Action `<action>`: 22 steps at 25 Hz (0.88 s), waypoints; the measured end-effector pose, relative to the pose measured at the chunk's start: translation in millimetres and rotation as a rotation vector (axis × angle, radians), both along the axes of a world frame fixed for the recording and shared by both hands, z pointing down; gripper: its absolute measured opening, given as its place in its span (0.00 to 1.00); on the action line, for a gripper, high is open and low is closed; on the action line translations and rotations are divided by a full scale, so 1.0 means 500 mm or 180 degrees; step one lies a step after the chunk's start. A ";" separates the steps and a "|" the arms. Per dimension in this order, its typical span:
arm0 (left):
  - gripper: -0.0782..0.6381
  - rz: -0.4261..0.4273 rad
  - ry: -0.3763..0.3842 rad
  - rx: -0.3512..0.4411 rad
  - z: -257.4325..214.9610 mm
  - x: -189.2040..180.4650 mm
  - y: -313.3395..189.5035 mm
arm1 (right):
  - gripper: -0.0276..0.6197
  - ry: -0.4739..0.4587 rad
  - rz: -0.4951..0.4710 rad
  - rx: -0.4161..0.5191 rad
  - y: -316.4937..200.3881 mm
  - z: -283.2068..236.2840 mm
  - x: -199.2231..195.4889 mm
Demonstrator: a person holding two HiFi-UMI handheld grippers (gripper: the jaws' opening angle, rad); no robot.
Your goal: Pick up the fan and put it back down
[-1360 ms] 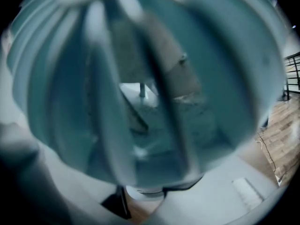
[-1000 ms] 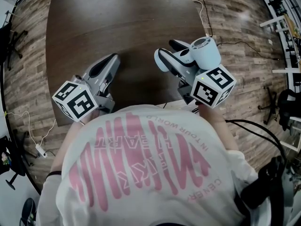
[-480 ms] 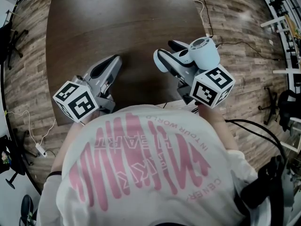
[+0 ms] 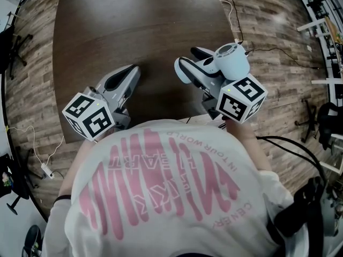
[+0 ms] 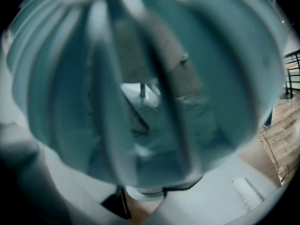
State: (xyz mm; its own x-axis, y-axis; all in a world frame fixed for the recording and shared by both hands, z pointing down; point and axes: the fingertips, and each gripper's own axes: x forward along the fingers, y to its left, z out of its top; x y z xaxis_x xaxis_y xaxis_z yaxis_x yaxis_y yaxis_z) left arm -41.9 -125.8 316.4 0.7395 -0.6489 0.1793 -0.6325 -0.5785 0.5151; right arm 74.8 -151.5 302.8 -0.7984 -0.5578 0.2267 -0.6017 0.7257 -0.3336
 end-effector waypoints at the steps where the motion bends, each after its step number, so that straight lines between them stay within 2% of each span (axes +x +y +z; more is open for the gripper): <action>1: 0.13 0.0027 0.0017 -0.0008 0.000 0.003 0.002 | 0.36 0.0003 -0.0005 0.0000 0.000 0.000 -0.001; 6: 0.13 -0.0009 0.0146 -0.0006 -0.006 0.004 -0.001 | 0.36 0.0020 -0.0022 -0.0008 0.003 0.001 -0.003; 22: 0.13 -0.0358 0.0132 -0.0175 0.016 -0.024 0.015 | 0.36 0.0033 -0.0146 -0.0077 0.012 0.029 -0.008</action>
State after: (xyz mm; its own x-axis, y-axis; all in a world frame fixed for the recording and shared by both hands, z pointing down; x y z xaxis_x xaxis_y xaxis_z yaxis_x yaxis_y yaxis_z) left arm -53.9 -118.2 324.3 0.6701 -0.7182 0.1877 -0.6693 -0.4752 0.5712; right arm 70.9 -145.6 317.1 -0.8206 -0.5148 0.2482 -0.5715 0.7444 -0.3454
